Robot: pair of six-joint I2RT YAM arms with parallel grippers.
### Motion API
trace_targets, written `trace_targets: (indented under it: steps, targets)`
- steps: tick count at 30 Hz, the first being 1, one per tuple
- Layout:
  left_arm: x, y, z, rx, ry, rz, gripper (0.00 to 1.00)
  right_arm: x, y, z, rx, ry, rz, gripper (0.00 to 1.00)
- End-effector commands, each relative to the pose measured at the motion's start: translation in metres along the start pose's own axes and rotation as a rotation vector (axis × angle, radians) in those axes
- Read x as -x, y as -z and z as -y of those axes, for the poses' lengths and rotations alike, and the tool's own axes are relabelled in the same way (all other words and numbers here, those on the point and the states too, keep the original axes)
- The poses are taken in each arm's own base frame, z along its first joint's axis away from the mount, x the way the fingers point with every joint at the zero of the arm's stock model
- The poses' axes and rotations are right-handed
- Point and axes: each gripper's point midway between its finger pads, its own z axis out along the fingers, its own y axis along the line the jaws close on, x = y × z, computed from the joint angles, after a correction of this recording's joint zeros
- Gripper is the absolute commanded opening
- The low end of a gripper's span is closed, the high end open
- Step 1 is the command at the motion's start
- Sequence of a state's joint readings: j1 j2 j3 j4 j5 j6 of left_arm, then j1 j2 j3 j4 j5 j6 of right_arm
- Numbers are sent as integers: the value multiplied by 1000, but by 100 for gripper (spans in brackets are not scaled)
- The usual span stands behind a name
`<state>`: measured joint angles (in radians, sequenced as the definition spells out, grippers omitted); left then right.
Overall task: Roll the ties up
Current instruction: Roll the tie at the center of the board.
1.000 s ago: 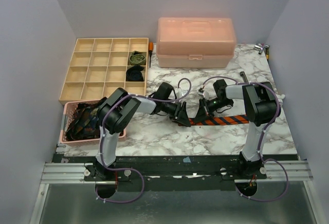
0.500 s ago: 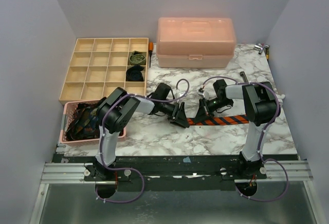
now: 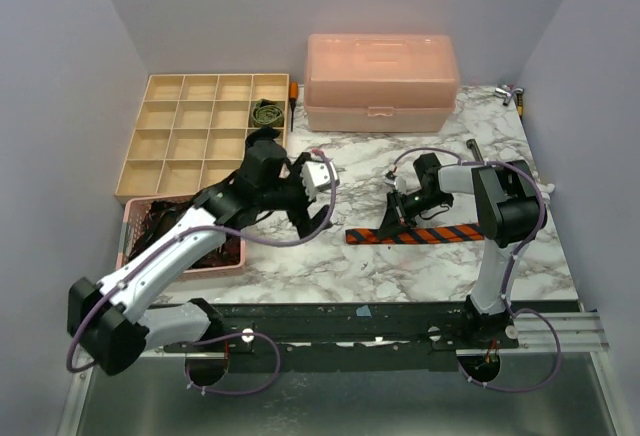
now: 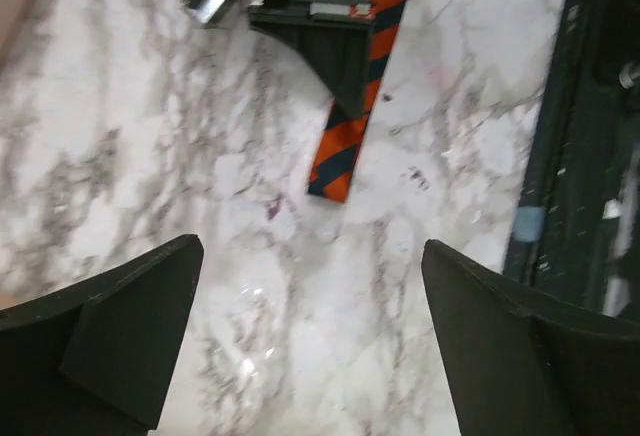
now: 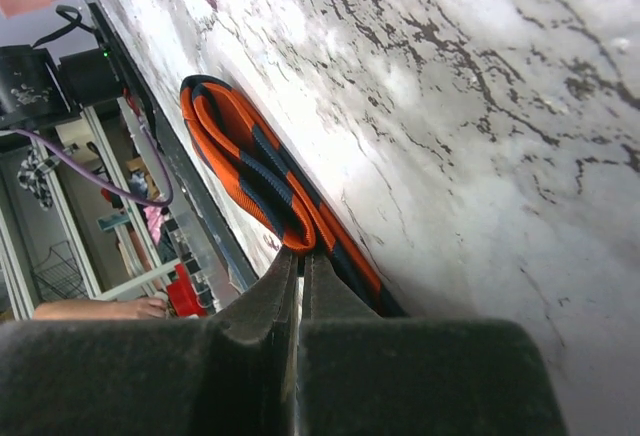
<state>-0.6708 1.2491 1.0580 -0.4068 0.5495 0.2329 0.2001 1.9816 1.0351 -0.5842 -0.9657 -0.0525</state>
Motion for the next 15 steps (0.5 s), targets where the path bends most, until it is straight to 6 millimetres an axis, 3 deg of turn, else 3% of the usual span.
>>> trace_targets:
  steps: [1, 5, 10, 15]
  targets:
    - [-63, 33, -13, 111, -275, -211, 99, 7, 0, 21, -117, 50, 25, 1]
    - [-61, 19, -4, 55, -350, -100, 99, 7, 2, 16, -141, 74, 50, 1]
    - [-58, 7, 30, -110, -319, 6, 99, 13, 15, 5, -184, 134, 111, 3]
    - [-59, 3, 45, -106, -347, 61, 99, 10, 9, -3, -187, 168, 87, 5]
